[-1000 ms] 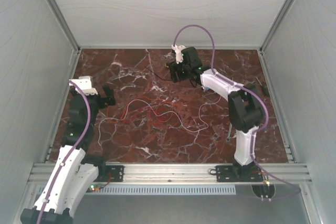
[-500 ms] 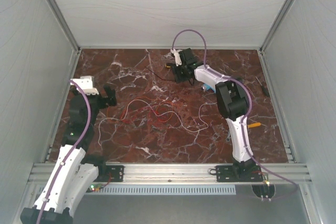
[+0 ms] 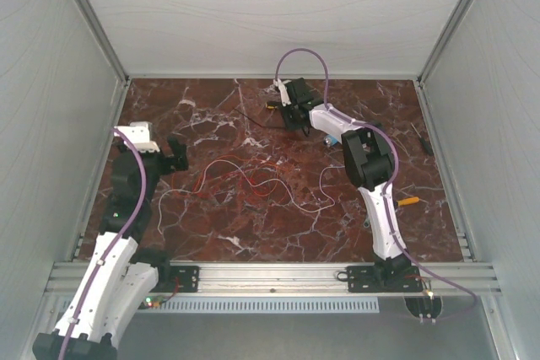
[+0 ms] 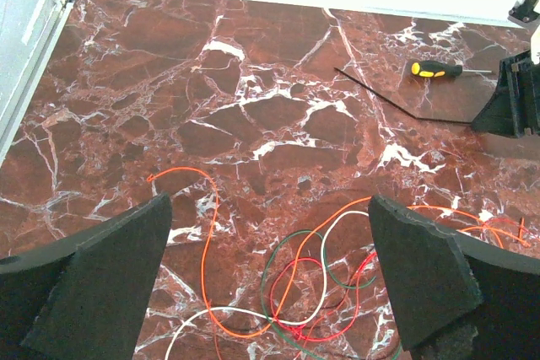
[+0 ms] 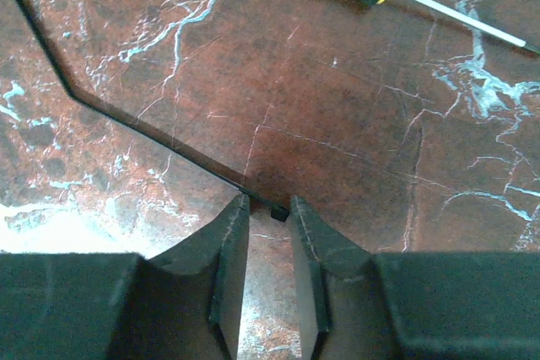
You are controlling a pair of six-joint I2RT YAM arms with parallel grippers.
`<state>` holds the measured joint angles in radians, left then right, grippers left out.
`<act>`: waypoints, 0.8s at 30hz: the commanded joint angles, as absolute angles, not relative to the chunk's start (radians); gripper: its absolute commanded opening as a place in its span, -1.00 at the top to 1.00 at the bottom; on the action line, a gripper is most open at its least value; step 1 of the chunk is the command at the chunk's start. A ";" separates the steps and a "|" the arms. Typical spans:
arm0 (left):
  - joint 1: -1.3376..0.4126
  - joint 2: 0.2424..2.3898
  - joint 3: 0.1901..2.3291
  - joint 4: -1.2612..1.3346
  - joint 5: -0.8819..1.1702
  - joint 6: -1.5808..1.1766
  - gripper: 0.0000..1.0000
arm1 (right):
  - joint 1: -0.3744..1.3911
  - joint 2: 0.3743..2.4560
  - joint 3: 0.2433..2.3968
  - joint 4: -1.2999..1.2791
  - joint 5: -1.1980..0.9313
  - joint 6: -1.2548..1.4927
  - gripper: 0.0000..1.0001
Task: Zip-tie the wires
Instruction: Pick up the ribbon at the center of the board.
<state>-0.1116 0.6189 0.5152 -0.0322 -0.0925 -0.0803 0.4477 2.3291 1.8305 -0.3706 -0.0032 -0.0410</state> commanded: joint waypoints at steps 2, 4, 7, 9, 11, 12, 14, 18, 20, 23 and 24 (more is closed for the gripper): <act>-0.114 0.617 0.531 0.015 -0.080 -0.075 -0.99 | 0.453 2.365 1.845 -0.402 0.004 -0.049 0.66; -0.114 0.618 0.531 0.015 -0.081 -0.075 -0.99 | 0.453 2.361 1.834 -0.402 0.004 -0.048 0.69; -0.114 0.620 0.530 0.015 -0.077 -0.074 -0.99 | 0.456 2.356 1.817 -0.390 0.004 -0.052 0.79; -0.114 0.620 0.530 0.015 -0.076 -0.074 -0.99 | 0.454 2.356 1.814 -0.389 0.001 -0.057 0.91; -0.114 0.621 0.529 0.015 -0.075 -0.074 -0.99 | 0.455 2.354 1.813 -0.390 -0.001 -0.060 1.00; -0.114 0.625 0.530 0.016 -0.073 -0.075 -0.99 | 0.455 2.352 1.813 -0.390 -0.005 -0.060 1.00; -0.114 0.627 0.531 0.015 -0.072 -0.074 -0.99 | 0.457 2.341 1.809 -0.388 -0.017 -0.064 1.00; -0.114 0.630 0.529 0.017 -0.069 -0.075 -0.99 | 0.469 2.290 1.786 -0.371 -0.045 -0.086 1.00; -0.114 0.632 0.529 0.017 -0.069 -0.075 -0.99 | 0.483 2.256 1.770 -0.364 -0.046 -0.103 1.00; -0.114 0.634 0.529 0.017 -0.065 -0.078 -0.99 | 0.505 2.201 1.747 -0.351 -0.036 -0.122 1.00; -0.115 0.634 0.529 0.018 -0.064 -0.078 -0.99 | 0.512 2.182 1.740 -0.349 -0.032 -0.123 1.00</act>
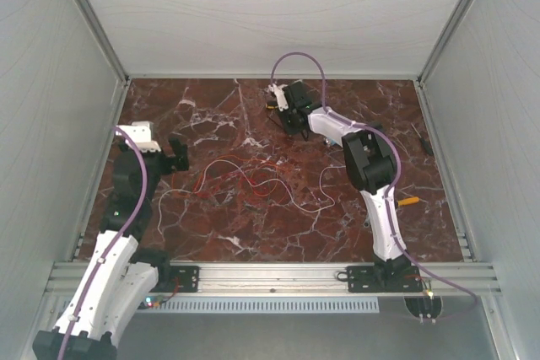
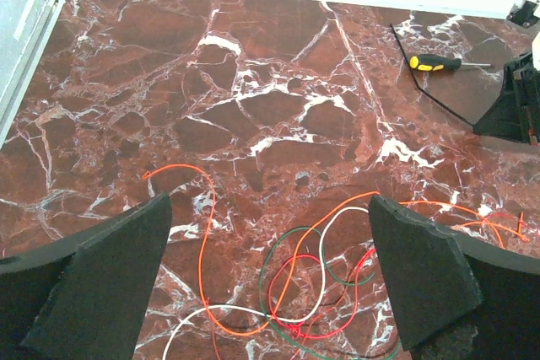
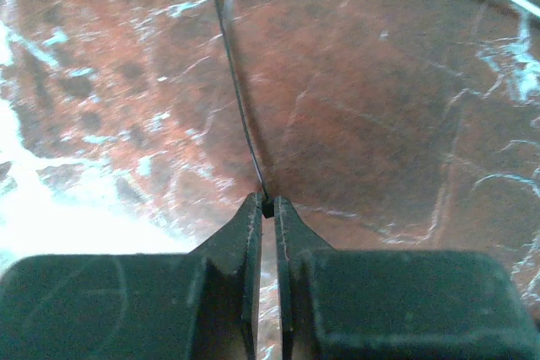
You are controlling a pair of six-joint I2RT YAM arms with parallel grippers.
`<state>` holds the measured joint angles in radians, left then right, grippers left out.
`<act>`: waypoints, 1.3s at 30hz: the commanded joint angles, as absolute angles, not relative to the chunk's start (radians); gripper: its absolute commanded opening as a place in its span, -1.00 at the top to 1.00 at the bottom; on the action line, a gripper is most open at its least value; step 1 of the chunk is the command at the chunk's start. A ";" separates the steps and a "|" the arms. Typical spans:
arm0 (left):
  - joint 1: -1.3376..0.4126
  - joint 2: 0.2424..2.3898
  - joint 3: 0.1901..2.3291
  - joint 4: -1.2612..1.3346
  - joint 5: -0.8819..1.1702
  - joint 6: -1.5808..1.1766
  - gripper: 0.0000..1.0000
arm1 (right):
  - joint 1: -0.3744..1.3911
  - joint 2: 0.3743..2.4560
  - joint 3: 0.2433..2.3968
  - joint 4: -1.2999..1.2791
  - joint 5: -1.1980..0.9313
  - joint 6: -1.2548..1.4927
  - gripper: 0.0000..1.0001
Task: Zip-tie the wires
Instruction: Pick up the ribbon at the center of the board.
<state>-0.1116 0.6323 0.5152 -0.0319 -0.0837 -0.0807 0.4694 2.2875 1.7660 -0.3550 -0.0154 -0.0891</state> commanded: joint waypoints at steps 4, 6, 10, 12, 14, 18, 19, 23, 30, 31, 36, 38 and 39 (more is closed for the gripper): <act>-0.116 0.633 0.528 0.020 -0.063 -0.081 -0.99 | 0.537 2.115 1.724 -0.349 -0.012 -0.157 1.00; -0.118 0.632 0.526 0.021 -0.064 -0.081 -0.99 | 0.549 2.083 1.715 -0.350 -0.001 -0.162 1.00; -0.123 0.627 0.523 0.031 -0.057 -0.089 -0.99 | 0.579 2.011 1.694 -0.357 0.025 -0.173 1.00; -0.124 0.621 0.517 0.047 -0.057 -0.115 -0.99 | 0.601 1.967 1.668 -0.350 0.040 -0.176 1.00; -0.125 0.618 0.514 0.065 -0.071 -0.164 -0.99 | 0.631 1.912 1.617 -0.325 0.051 -0.183 1.00; -0.126 0.627 0.536 0.062 -0.066 -0.277 -0.93 | 0.705 1.774 1.491 -0.256 0.103 -0.201 1.00; -0.126 0.633 0.545 0.056 -0.055 -0.313 -0.90 | 0.728 1.746 1.462 -0.243 0.120 -0.203 1.00; -0.123 0.675 0.598 0.025 0.016 -0.476 -0.77 | 0.834 1.622 1.337 -0.185 0.202 -0.215 1.00; -0.126 0.795 0.706 -0.051 0.145 -0.646 -0.70 | 1.008 1.467 1.175 -0.133 0.314 -0.204 1.00; -0.126 0.807 0.715 -0.055 0.153 -0.665 -0.66 | 1.027 1.452 1.160 -0.130 0.323 -0.204 1.00; -0.135 0.843 0.715 -0.018 0.239 -0.741 -0.45 | 1.107 1.421 1.114 -0.112 0.375 -0.215 1.00; -0.150 0.859 0.723 -0.031 0.230 -0.746 -0.37 | 1.133 1.420 1.107 -0.098 0.411 -0.231 1.00; -0.159 0.868 0.729 -0.050 0.212 -0.746 -0.36 | 1.144 1.421 1.105 -0.092 0.430 -0.239 1.00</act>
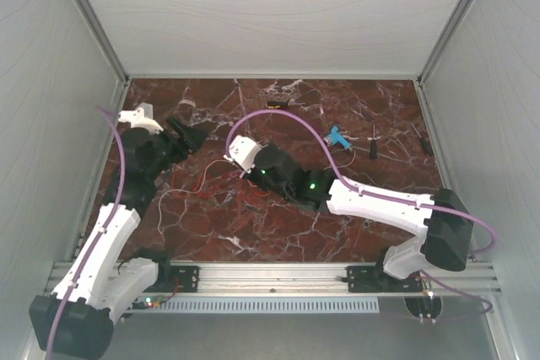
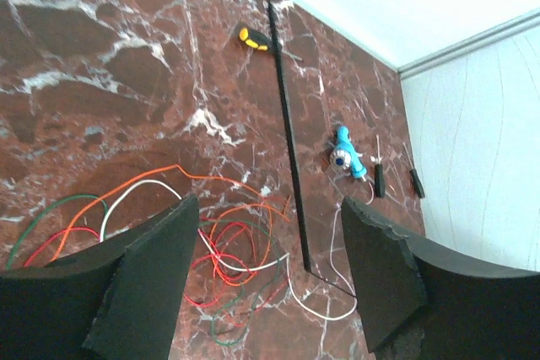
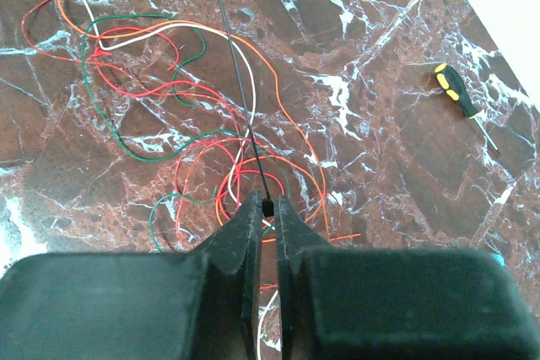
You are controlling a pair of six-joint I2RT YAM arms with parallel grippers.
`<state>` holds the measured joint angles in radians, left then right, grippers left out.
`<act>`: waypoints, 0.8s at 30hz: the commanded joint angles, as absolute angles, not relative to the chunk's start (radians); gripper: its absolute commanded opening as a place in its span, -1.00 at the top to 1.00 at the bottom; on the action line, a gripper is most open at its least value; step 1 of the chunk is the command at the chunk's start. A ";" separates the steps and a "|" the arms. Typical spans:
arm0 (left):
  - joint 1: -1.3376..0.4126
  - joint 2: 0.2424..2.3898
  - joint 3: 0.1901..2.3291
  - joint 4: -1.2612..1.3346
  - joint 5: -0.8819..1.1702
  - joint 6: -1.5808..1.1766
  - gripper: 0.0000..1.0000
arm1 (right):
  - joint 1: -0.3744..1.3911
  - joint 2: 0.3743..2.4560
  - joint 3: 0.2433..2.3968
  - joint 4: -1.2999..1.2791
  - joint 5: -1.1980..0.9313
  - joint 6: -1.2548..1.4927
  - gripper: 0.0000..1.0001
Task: Zip-tie the wires
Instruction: Pick up the ribbon at the center of the board.
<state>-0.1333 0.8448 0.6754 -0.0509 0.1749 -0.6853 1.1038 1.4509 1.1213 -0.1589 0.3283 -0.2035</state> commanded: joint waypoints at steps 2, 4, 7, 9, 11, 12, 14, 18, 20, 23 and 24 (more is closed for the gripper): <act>-0.167 0.879 0.736 -0.080 0.181 -0.749 -0.35 | 1.159 1.423 1.102 -0.081 0.455 -0.254 1.00; -0.168 0.884 0.729 -0.086 0.176 -0.759 -0.20 | 1.169 1.427 1.101 -0.075 0.475 -0.270 1.00; -0.173 0.885 0.716 -0.076 0.179 -0.765 0.12 | 1.180 1.436 1.105 -0.066 0.501 -0.291 1.00; -0.178 0.888 0.713 -0.075 0.175 -0.769 0.22 | 1.188 1.441 1.107 -0.064 0.515 -0.305 1.00; -0.180 0.892 0.712 -0.071 0.173 -0.770 0.28 | 1.199 1.444 1.108 -0.057 0.530 -0.322 1.00; -0.182 0.895 0.712 -0.070 0.172 -0.769 0.31 | 1.204 1.445 1.106 -0.051 0.536 -0.331 1.00; -0.185 0.904 0.714 -0.067 0.170 -0.766 0.35 | 1.214 1.446 1.105 -0.043 0.553 -0.349 1.00; -0.189 0.920 0.718 -0.067 0.164 -0.759 0.44 | 1.236 1.453 1.099 -0.028 0.594 -0.390 1.00; -0.191 0.928 0.719 -0.066 0.163 -0.758 0.56 | 1.247 1.458 1.098 -0.022 0.611 -0.408 1.00; -0.193 0.938 0.721 -0.064 0.163 -0.758 0.89 | 1.254 1.463 1.098 -0.019 0.628 -0.431 1.00; -0.194 0.941 0.721 -0.065 0.162 -0.757 1.00 | 1.256 1.465 1.099 -0.018 0.632 -0.437 1.00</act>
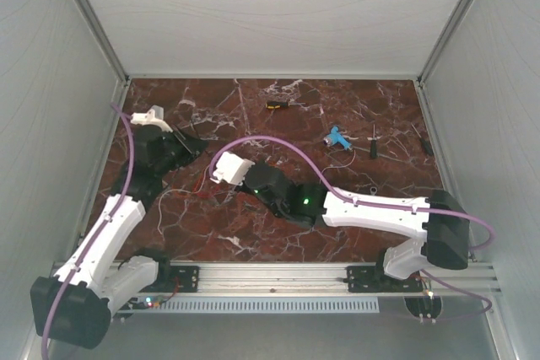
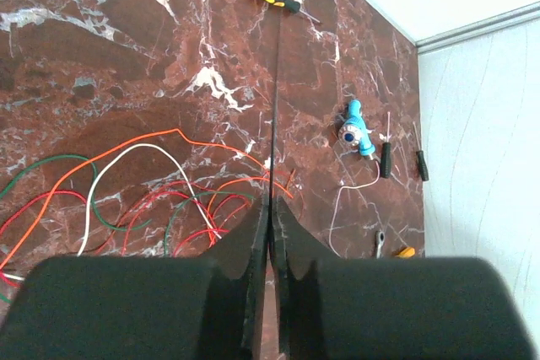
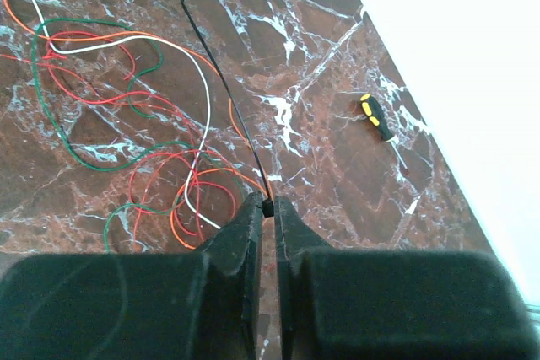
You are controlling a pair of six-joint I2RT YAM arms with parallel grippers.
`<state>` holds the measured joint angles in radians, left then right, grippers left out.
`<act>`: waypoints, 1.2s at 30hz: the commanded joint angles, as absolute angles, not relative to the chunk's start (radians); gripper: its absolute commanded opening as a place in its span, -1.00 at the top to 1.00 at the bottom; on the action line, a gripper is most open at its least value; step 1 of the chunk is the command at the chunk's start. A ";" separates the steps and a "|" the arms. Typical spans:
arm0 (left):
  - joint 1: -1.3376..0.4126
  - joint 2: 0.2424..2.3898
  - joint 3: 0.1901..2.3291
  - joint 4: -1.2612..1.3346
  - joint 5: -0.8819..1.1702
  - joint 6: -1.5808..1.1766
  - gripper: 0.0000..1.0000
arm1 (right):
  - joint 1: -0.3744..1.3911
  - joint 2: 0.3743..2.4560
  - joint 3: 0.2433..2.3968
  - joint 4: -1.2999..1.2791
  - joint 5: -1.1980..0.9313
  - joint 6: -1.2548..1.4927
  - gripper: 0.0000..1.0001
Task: Zip-tie the wires
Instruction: Pick up the ribbon at the center of the board.
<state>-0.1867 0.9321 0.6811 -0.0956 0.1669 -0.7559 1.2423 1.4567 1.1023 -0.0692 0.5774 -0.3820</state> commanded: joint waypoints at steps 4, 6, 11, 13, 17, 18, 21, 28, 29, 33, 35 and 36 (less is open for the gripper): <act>-0.197 0.952 0.723 -0.074 0.157 -0.759 1.00 | 1.261 1.465 1.091 -0.011 0.637 -0.441 1.00; -0.198 0.953 0.716 -0.072 0.149 -0.762 1.00 | 1.253 1.450 1.087 -0.020 0.610 -0.393 -0.28; -0.197 0.920 0.676 0.019 0.195 -0.763 1.00 | 1.041 1.243 1.001 -0.023 0.049 -0.085 -0.96; -0.196 0.907 0.670 0.067 0.275 -0.727 1.00 | 0.888 1.145 0.918 0.052 -0.274 0.023 -0.96; -0.194 0.884 0.654 0.177 0.474 -0.688 1.00 | 0.714 1.040 0.840 0.122 -0.684 0.095 -0.94; -0.194 0.880 0.650 0.204 0.517 -0.688 1.00 | 0.708 1.018 0.826 0.133 -0.720 0.084 -0.93; -0.194 0.872 0.642 0.270 0.609 -0.760 1.00 | 0.706 0.960 0.746 0.256 -0.718 0.075 -0.88; -0.195 0.843 0.622 0.369 0.751 -1.050 1.00 | 0.742 0.928 0.343 1.023 -0.640 -0.266 -0.85; -0.193 0.838 0.621 0.364 0.760 -1.074 1.00 | 0.762 0.944 0.358 1.007 -0.646 -0.349 -0.85; -0.194 0.827 0.615 0.346 0.800 -1.159 1.00 | 0.911 1.005 0.437 0.880 -0.576 -0.647 -0.81; -0.194 0.816 0.597 0.375 0.810 -1.203 1.00 | 0.949 1.048 0.448 0.960 -0.571 -0.660 -0.76; -0.193 0.809 0.589 0.394 0.814 -1.224 1.00 | 0.961 1.066 0.451 1.002 -0.560 -0.664 -0.73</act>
